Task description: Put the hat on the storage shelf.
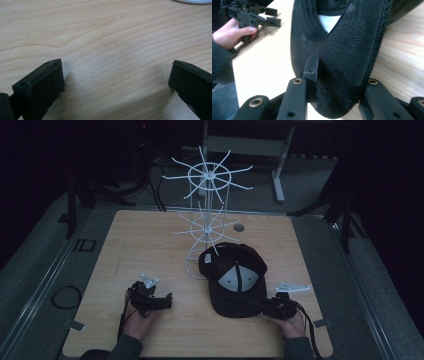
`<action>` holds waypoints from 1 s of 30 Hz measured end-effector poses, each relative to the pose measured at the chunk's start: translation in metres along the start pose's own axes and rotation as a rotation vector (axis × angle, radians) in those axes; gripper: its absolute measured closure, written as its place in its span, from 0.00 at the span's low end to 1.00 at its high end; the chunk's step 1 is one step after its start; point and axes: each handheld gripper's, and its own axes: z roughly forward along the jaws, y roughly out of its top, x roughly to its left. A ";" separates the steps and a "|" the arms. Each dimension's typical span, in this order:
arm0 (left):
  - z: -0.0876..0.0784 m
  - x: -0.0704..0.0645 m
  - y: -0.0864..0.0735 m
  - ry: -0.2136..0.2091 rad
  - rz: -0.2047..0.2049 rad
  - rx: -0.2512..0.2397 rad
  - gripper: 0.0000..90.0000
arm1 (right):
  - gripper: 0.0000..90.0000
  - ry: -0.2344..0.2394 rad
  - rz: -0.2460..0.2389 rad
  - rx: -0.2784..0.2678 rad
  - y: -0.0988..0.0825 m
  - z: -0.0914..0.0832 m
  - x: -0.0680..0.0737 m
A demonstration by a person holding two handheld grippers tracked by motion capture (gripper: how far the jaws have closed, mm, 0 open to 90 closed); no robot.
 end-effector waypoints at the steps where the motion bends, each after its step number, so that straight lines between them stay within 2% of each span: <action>1: 0.000 0.000 0.000 0.000 0.000 0.000 0.00 | 0.79 0.011 0.001 0.004 0.000 0.000 0.001; 5: 0.000 0.000 0.000 0.000 0.001 0.001 0.00 | 0.83 0.038 0.002 -0.009 -0.001 0.001 0.004; 7: 0.000 0.000 0.000 0.001 0.001 0.001 0.00 | 0.88 0.075 0.014 -0.033 -0.001 -0.002 0.005; 9: 0.000 0.000 0.000 0.001 0.001 0.001 0.00 | 0.90 0.086 0.035 -0.054 -0.001 -0.005 0.005; 14: 0.000 0.000 0.000 0.001 0.001 0.001 0.00 | 0.92 0.044 0.071 -0.093 -0.003 -0.015 0.002; 20: 0.000 0.000 0.000 0.001 0.001 0.001 0.00 | 0.95 -0.028 0.097 -0.146 -0.002 -0.025 0.001; 25: 0.000 0.000 0.000 0.001 0.001 0.002 0.00 | 0.96 -0.105 0.083 -0.180 0.000 -0.031 0.006; 30: 0.000 0.000 0.000 0.001 0.001 0.002 0.00 | 0.96 -0.177 0.095 -0.208 0.001 -0.035 0.008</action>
